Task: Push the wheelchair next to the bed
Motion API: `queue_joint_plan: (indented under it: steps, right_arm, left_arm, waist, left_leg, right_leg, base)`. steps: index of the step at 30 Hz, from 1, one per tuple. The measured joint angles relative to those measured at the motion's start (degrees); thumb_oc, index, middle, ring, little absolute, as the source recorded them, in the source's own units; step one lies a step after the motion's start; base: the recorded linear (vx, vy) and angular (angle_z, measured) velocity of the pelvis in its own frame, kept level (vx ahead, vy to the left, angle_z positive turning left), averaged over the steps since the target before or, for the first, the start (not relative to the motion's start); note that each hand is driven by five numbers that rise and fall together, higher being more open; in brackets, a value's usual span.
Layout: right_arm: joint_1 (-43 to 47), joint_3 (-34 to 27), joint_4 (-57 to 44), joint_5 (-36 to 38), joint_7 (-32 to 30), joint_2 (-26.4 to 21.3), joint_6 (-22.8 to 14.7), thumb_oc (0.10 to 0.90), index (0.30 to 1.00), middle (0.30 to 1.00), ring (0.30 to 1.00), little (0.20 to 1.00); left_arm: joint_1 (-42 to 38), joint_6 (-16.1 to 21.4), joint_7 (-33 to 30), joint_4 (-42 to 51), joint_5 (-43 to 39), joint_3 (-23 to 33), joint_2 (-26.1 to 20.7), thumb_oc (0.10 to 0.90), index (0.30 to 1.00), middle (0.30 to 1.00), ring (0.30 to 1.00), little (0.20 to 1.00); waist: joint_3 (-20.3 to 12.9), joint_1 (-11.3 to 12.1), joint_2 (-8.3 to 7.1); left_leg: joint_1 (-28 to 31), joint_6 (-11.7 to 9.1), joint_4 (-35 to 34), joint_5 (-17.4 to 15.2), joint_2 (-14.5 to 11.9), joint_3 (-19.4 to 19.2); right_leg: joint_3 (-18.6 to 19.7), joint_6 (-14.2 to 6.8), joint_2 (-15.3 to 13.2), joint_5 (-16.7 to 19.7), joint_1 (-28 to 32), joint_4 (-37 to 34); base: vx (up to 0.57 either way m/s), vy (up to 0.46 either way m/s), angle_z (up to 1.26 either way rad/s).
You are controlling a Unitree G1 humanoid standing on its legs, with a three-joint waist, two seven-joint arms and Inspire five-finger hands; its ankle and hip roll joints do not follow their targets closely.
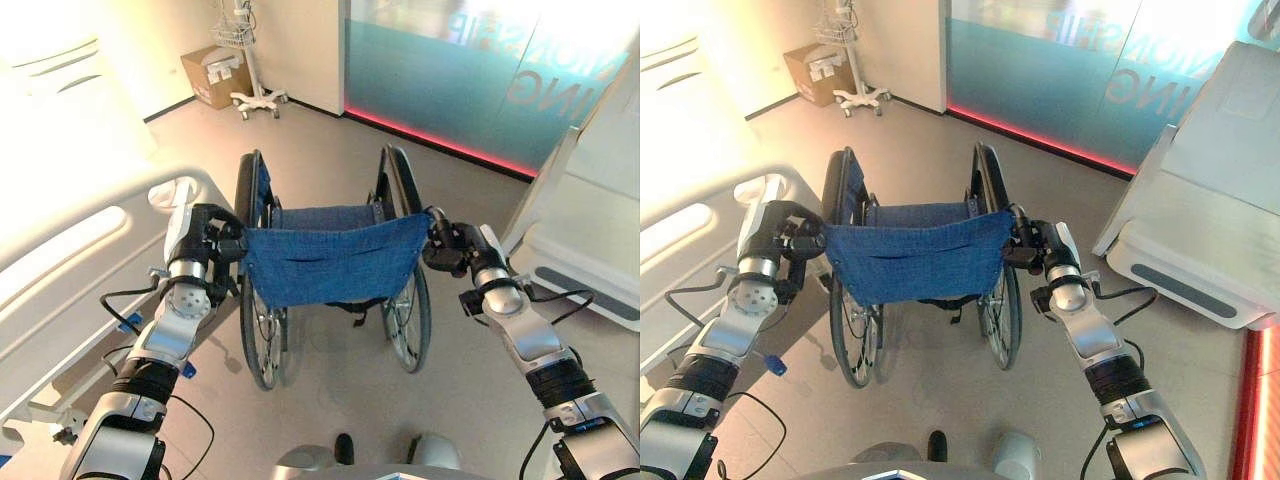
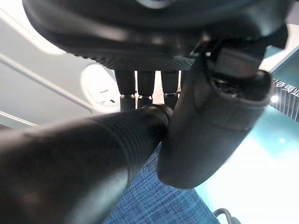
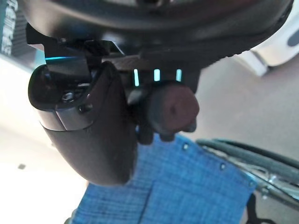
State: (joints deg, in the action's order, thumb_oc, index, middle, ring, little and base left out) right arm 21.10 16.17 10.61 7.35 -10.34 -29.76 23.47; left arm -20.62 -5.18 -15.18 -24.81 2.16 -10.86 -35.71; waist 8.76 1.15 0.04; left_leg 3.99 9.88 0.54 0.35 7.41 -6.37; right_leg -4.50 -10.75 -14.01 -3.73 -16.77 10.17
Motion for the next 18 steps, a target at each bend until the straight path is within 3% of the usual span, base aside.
queue_joint_plan:
  steps: [1, 3, 6, 8, 10, 12, 13, 14, 15, 17, 18]
  right_arm:
    - [0.0, -0.2, -0.2, 0.0, 0.0, 0.0, 0.1, 0.400, 0.300, 0.300, 0.300, 0.300]
    - [0.6, -0.5, -0.7, 0.0, 0.0, -0.1, 1.3, 0.400, 0.300, 0.300, 0.300, 0.300]
    - [1.0, -0.9, -1.0, 0.0, 0.3, -0.4, 2.2, 0.400, 0.300, 0.300, 0.300, 0.300]
    - [1.0, -1.0, -2.0, 0.1, 0.6, -0.8, 2.7, 0.400, 0.300, 0.300, 0.300, 0.300]
    - [1.5, -0.8, -1.9, 0.3, 1.3, -0.8, 2.7, 0.400, 0.300, 0.300, 0.300, 0.300]
    - [1.4, -0.2, -1.8, 0.4, 1.9, -1.0, 3.5, 0.400, 0.300, 0.300, 0.300, 0.300]
    - [1.4, -0.2, -1.7, 0.4, 2.4, -1.1, 3.4, 0.400, 0.300, 0.300, 0.300, 0.300]
    - [1.3, -0.2, -1.4, 0.4, 2.5, -1.1, 3.4, 0.400, 0.300, 0.300, 0.300, 0.300]
    - [1.2, -0.4, -1.5, 0.4, 2.5, -1.1, 3.4, 0.400, 0.300, 0.300, 0.300, 0.300]
    - [0.7, -0.2, -1.7, 0.4, 2.8, -1.1, 3.0, 0.400, 0.300, 0.300, 0.300, 0.300]
    - [0.4, -0.2, -1.9, 0.4, 2.9, -1.2, 2.4, 0.400, 0.300, 0.300, 0.300, 0.300]
  left_arm:
    - [0.0, 0.1, 0.0, -0.2, 0.0, 0.0, 0.2, 0.400, 0.300, 0.300, 0.300, 0.300]
    - [-0.6, 0.6, 0.0, -0.5, 0.0, 0.0, 0.4, 0.400, 0.300, 0.300, 0.300, 0.300]
    - [-2.2, 1.2, 0.0, -2.7, 0.4, -0.3, 1.4, 0.400, 0.300, 0.300, 0.300, 0.300]
    - [-2.5, 1.0, 0.2, -3.0, 0.4, -0.7, 1.3, 0.400, 0.300, 0.300, 0.300, 0.300]
    - [-3.1, 0.4, 0.1, -4.2, 0.4, -0.5, 1.4, 0.400, 0.300, 0.300, 0.300, 0.300]
    - [-3.8, -0.5, 0.3, -4.8, 0.4, -1.3, 0.9, 0.400, 0.300, 0.300, 0.300, 0.300]
    - [-3.8, -0.6, 0.3, -4.3, 0.4, -1.4, 0.3, 0.400, 0.300, 0.300, 0.300, 0.300]
    - [-3.9, -0.5, 0.3, -4.2, 0.4, -1.5, 0.3, 0.400, 0.300, 0.300, 0.300, 0.300]
    - [-4.3, -0.6, 0.2, -4.1, 1.0, -2.3, 0.3, 0.400, 0.300, 0.300, 0.300, 0.300]
    - [-2.5, -0.6, -0.5, -3.1, 1.6, -2.0, 0.4, 0.400, 0.300, 0.300, 0.300, 0.300]
    - [-0.6, -0.4, -0.7, -2.2, 1.7, -1.6, 0.4, 0.400, 0.300, 0.300, 0.300, 0.300]
  waist:
    - [0.0, -0.3, -0.27]
    - [0.1, -0.7, -0.57]
    - [0.7, -1.1, -1.03]
    - [0.8, -1.7, -1.60]
    - [0.7, -1.9, -1.08]
    - [0.3, -1.8, -0.41]
    - [0.6, -1.5, -0.47]
    - [0.7, -1.0, -0.84]
    - [1.4, -0.3, -2.10]
    - [1.6, 1.1, -2.29]
    - [1.9, 1.5, -1.75]
  left_leg:
    - [0.1, -0.2, 0.0, 0.0, 0.1, -0.1]
    - [-0.1, -0.8, 1.5, -0.9, -0.1, 0.0]
    - [-0.6, -2.5, 5.1, -3.2, -0.4, 2.0]
    - [-0.7, -3.8, 6.8, -4.4, -0.5, 3.2]
    - [-1.0, -5.7, 8.4, -6.0, -2.4, 3.0]
    - [-1.5, -9.1, 11.6, -8.3, -7.0, 2.5]
    - [-4.1, -11.3, 19.2, -9.0, -8.5, 3.1]
    - [-6.9, -12.0, 25.3, -8.4, -8.6, 3.4]
    - [-14.0, -12.3, 38.2, -5.6, -8.2, 3.9]
    - [-15.2, -11.9, 36.7, -6.2, -7.6, 4.2]
    - [-14.5, -11.5, 28.5, -6.1, -7.1, 4.2]
  right_leg:
    - [0.6, 0.3, 0.4, 0.3, -0.8, -1.2]
    - [0.9, 1.5, 1.7, 0.9, -2.3, 3.0]
    - [1.4, 2.5, 4.3, 0.7, 0.2, 10.9]
    - [0.6, 2.6, 4.6, 0.6, 3.8, 9.2]
    - [-1.1, 6.5, 5.4, 0.7, 5.6, 8.9]
    - [-3.1, 8.8, 8.9, -0.9, 8.3, 6.5]
    - [-4.1, 9.1, 10.9, -1.2, 10.3, 3.7]
    - [-4.2, 9.4, 11.4, -1.3, 11.1, 2.6]
    - [-3.6, 11.3, 11.6, -0.3, 12.9, 0.5]
    - [-2.1, 12.3, 11.9, 0.2, 14.1, 0.5]
    - [-1.9, 12.3, 12.5, 0.0, 15.8, -1.0]
  base:
    - [0.23, -0.278, 0.46]
    - [0.37, -0.411, 0.42]
    - [0.39, -0.319, 0.43]
    - [0.35, -0.266, 0.48]
    - [0.35, -0.289, 0.56]
    - [0.31, -0.249, 0.55]
    - [0.25, -0.177, 0.21]
    - [0.30, -0.128, 0.25]
    - [0.24, 0.025, -0.05]
    - [0.42, 0.142, -0.28]
    - [0.44, 0.182, -0.20]
